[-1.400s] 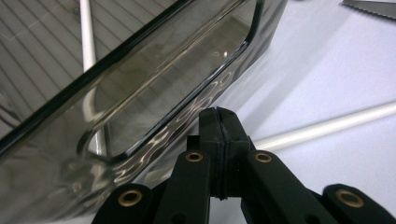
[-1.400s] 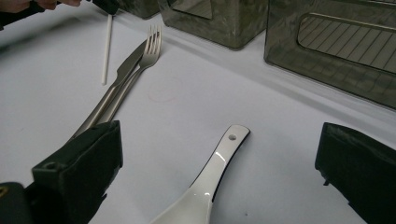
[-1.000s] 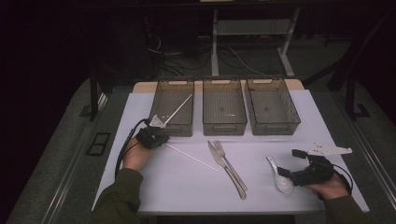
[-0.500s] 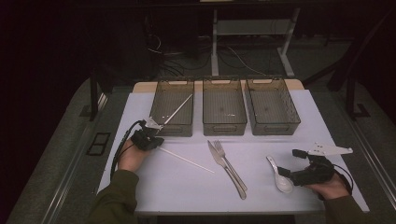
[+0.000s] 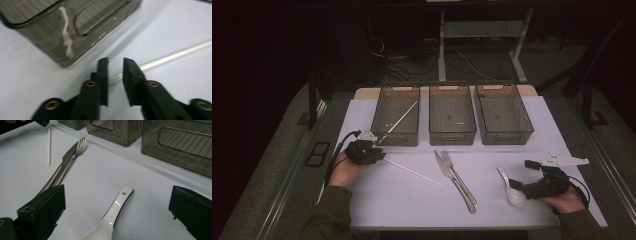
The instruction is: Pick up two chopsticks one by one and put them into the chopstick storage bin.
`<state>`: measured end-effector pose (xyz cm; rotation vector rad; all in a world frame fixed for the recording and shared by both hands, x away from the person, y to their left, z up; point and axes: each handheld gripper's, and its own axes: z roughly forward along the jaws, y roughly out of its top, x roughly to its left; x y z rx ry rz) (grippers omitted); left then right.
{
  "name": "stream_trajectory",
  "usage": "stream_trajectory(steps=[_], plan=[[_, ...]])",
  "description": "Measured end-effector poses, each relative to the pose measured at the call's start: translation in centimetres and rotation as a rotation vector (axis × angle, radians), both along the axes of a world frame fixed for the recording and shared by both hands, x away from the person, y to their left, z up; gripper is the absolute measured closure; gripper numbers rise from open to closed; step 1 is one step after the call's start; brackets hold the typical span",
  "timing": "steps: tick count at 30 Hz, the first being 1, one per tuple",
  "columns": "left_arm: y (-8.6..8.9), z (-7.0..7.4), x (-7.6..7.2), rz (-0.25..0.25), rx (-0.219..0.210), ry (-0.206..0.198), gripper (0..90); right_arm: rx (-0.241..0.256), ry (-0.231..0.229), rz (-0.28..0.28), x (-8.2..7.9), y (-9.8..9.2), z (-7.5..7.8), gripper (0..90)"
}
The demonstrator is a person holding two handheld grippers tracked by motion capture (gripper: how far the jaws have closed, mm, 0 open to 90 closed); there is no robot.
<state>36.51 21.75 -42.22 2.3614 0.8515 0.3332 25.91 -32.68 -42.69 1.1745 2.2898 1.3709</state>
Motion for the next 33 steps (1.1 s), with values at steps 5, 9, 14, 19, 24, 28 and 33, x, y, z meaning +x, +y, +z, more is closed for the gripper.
stream_trajectory(steps=[5, 9, 14, 19, 24, 28, 33], plan=[[-0.3, -0.6, 0.6, -0.053, -0.012, 0.015, 59.3, -0.001, 0.002, 0.003, 0.0, 0.0, 0.0, 0.7], [-0.9, -1.1, 0.7, -0.131, -0.033, 0.062, 55.8, 0.000, 0.004, 0.003, 0.1, 0.0, 0.0, 0.7], [-1.2, -1.3, 0.6, -0.191, -0.027, 0.081, 56.6, 0.000, 0.003, 0.003, 0.1, 0.0, -0.1, 0.7], [-1.4, -1.1, 0.3, -0.214, -0.006, 0.088, 62.4, 0.000, 0.004, 0.003, 0.1, 0.0, -0.1, 0.7], [-1.6, -0.9, -0.2, -0.233, 0.018, 0.100, 64.9, -0.001, 0.002, 0.003, 0.0, 0.0, 0.0, 0.7], [-1.7, -0.8, -0.6, -0.253, 0.010, 0.113, 69.4, -0.001, 0.002, 0.003, 0.0, 0.0, 0.0, 0.7], [-1.9, -0.6, -1.4, -0.270, 0.021, 0.111, 73.3, -0.001, 0.002, 0.002, 0.0, 0.0, 0.0, 0.7]])
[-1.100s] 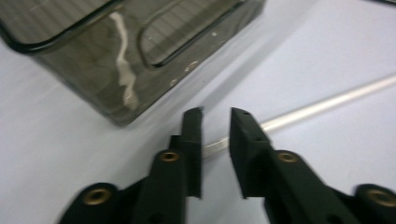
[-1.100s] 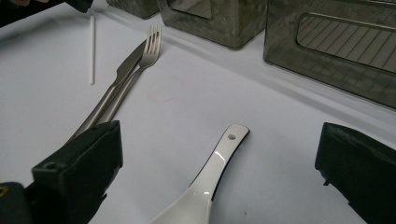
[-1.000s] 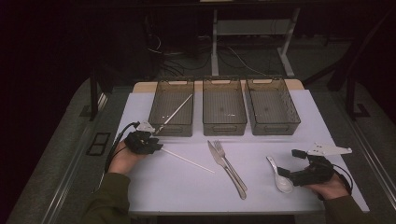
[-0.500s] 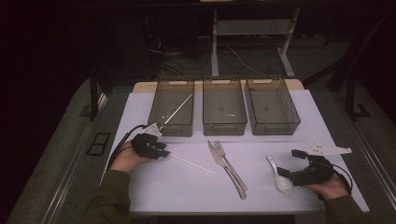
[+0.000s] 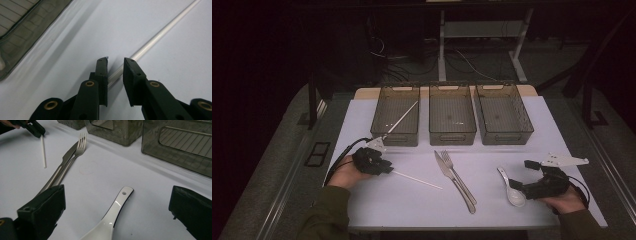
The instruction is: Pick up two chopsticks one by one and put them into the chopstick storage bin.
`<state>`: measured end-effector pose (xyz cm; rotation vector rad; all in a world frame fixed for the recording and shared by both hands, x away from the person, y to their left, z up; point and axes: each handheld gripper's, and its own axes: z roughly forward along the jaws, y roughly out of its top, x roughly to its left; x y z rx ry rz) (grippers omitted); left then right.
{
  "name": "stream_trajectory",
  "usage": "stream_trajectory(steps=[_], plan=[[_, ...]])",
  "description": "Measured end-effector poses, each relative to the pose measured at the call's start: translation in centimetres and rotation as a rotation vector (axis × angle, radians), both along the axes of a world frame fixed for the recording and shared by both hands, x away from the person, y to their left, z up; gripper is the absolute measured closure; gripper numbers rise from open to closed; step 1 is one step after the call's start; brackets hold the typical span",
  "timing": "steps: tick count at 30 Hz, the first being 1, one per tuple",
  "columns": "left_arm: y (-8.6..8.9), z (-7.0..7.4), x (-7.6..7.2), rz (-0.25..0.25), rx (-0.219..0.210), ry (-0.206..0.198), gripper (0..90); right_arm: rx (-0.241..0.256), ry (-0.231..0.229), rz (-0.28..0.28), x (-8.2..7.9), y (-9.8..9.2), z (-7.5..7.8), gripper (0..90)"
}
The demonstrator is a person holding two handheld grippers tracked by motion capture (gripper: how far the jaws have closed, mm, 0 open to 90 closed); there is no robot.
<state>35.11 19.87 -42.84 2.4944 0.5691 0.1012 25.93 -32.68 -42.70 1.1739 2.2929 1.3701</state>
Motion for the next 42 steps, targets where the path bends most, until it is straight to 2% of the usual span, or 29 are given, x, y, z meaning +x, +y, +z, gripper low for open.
stream_trajectory(steps=[5, 10, 12, 13, 15, 16, 21, 27, 40, 42], plan=[[-0.2, 0.0, -0.8, -0.033, -0.014, 0.007, 76.3, 0.001, 0.000, 0.000, 0.0, 0.0, 0.0, 0.7], [-0.7, 0.1, -1.8, -0.074, -0.003, 0.008, 77.7, 0.001, -0.001, 0.001, 0.0, 0.0, 0.0, 0.7], [-0.8, 0.0, -2.1, -0.075, 0.000, -0.008, 77.2, 0.001, -0.001, 0.001, 0.0, 0.0, 0.0, 0.7], [-0.8, 0.1, -2.0, -0.090, 0.014, -0.015, 77.1, 0.001, 0.000, 0.002, 0.0, 0.0, 0.0, 0.7], [-1.0, 0.1, -2.3, -0.085, 0.010, -0.014, 77.2, -0.001, 0.000, 0.003, 0.0, 0.0, 0.0, 0.7], [-1.1, 0.1, -2.2, -0.101, 0.005, -0.024, 77.4, 0.000, 0.000, 0.004, 0.0, 0.0, 0.0, 0.7], [-1.9, 0.3, -2.7, -0.131, -0.030, -0.021, 74.9, 0.001, 0.000, 0.001, 0.0, 0.0, 0.0, 0.7], [-2.9, -0.4, -2.7, -0.160, 0.006, -0.042, 74.4, 0.000, 0.000, 0.004, 0.0, 0.0, 0.0, 0.7], [-2.8, -0.4, -2.9, -0.140, -0.057, -0.002, 80.3, 0.003, -0.001, 0.003, 0.0, 0.0, 0.0, 0.7], [-3.0, -0.4, -3.2, -0.147, -0.041, -0.015, 80.3, 0.003, 0.000, 0.002, 0.0, 0.0, 0.0, 0.7]])
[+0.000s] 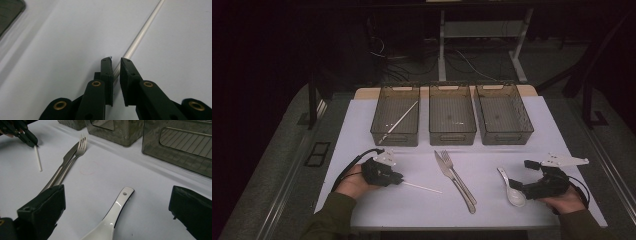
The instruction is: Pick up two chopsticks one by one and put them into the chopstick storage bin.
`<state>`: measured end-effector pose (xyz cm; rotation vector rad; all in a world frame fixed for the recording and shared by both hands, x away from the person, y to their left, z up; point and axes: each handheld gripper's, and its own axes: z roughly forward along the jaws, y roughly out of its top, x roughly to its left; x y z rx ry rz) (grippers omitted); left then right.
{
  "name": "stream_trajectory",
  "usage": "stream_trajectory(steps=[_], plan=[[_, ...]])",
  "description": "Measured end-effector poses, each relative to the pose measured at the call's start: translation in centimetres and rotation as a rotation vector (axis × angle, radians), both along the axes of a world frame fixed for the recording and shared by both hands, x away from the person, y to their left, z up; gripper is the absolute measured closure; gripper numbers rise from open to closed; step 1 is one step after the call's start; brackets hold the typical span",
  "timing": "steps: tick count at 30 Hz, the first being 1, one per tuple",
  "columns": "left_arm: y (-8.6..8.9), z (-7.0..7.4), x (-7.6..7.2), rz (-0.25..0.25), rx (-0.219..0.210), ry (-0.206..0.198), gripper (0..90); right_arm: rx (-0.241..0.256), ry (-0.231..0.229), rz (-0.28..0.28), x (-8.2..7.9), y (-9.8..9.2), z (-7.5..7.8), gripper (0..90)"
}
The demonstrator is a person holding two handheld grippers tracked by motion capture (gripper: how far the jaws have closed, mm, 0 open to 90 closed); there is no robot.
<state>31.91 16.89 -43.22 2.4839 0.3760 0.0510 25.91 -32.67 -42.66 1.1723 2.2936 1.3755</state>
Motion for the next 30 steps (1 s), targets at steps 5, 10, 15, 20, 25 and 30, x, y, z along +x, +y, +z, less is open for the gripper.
stream_trajectory(steps=[5, 10, 15, 20, 25, 30], plan=[[-0.3, 0.0, -0.8, -0.018, 0.006, 0.014, 80.8, 0.000, 0.001, 0.000, 0.0, 0.0, 0.0, 0.7], [-0.8, 0.1, -1.3, -0.026, 0.019, 0.023, 81.2, 0.000, 0.000, 0.000, 0.0, 0.0, 0.0, 0.7], [-1.5, 0.2, -2.0, -0.038, 0.026, 0.026, 82.0, 0.000, 0.000, -0.001, 0.0, 0.0, 0.0, 0.7], [-2.0, 0.1, -2.4, -0.036, 0.024, 0.019, 82.5, 0.001, -0.001, -0.001, 0.0, 0.0, 0.0, 0.8], [-1.7, 0.1, -2.1, -0.020, 0.016, 0.015, 82.7, 0.001, -0.004, 0.000, 0.0, -0.1, 0.0, 0.7], [-0.7, 0.0, -1.5, 0.034, 0.006, 0.004, 83.0, 0.004, -0.003, -0.001, 0.0, -0.1, 0.1, 0.7]])
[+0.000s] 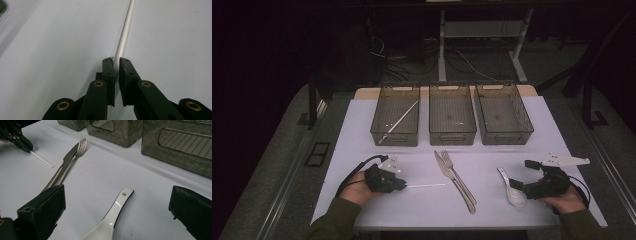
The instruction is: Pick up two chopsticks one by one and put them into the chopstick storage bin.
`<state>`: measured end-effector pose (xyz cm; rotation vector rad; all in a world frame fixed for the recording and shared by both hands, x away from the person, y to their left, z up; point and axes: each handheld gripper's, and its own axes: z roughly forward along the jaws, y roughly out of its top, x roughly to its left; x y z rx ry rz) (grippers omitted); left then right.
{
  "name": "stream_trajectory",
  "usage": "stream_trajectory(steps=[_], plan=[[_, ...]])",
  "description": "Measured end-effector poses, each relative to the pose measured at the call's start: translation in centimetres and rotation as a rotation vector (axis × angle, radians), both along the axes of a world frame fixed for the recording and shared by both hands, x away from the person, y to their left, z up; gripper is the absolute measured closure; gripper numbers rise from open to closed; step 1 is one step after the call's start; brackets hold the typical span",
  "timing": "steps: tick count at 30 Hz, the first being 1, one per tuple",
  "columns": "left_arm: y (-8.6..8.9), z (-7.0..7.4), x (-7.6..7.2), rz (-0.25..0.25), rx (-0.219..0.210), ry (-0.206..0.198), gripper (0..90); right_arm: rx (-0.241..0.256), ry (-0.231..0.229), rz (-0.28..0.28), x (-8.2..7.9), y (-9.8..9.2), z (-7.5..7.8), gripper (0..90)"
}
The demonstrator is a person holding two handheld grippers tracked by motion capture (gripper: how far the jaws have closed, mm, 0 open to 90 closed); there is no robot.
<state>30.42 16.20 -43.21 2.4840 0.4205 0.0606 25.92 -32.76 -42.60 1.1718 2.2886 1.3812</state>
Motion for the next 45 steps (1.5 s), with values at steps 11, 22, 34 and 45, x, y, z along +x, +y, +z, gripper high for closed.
stream_trajectory(steps=[11, 22, 34, 45], plan=[[1.4, 0.0, 1.0, 0.137, 0.009, -0.030, 83.6, 0.000, 0.002, -0.001, 0.0, 0.0, 0.0, 0.7], [2.2, -0.3, 0.8, 0.160, 0.002, -0.045, 74.5, 0.001, -0.001, 0.001, 0.0, 0.0, 0.1, 0.7], [2.7, -0.6, 1.2, 0.152, -0.066, 0.003, 84.2, -0.001, -0.005, 0.005, -0.1, 0.1, 0.1, 0.7], [2.8, -0.1, 1.2, 0.196, -0.084, -0.001, 84.7, 0.001, -0.005, 0.002, -0.1, 0.1, 0.1, 0.7]])
